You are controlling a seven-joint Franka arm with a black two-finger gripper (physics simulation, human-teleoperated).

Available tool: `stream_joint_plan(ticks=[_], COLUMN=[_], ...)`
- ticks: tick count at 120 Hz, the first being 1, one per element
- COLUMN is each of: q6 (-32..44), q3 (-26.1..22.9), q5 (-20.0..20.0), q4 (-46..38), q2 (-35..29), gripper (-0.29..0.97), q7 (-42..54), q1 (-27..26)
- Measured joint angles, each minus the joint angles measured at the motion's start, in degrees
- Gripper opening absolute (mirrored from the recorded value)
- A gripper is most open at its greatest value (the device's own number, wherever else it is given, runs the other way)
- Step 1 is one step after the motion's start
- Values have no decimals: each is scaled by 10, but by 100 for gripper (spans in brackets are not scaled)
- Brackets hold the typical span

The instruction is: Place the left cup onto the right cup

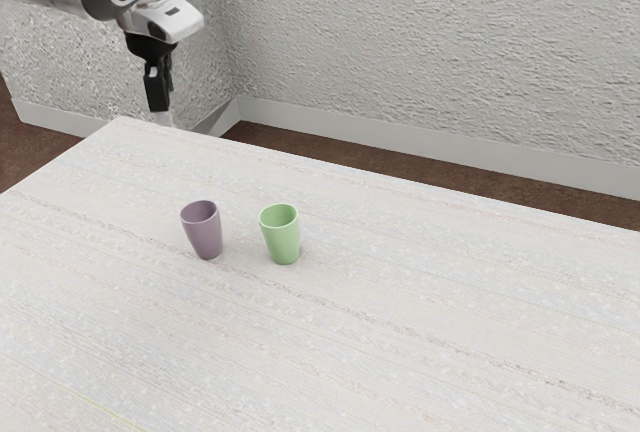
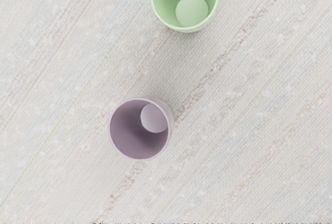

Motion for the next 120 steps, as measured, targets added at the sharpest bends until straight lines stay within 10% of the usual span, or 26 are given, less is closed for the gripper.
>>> stream_joint_plan(ticks=[120], q6=[124], q3=[-1], q5=[-22], q4=[-56], q2=[100], gripper=[68], q7=[25], q1=[38])
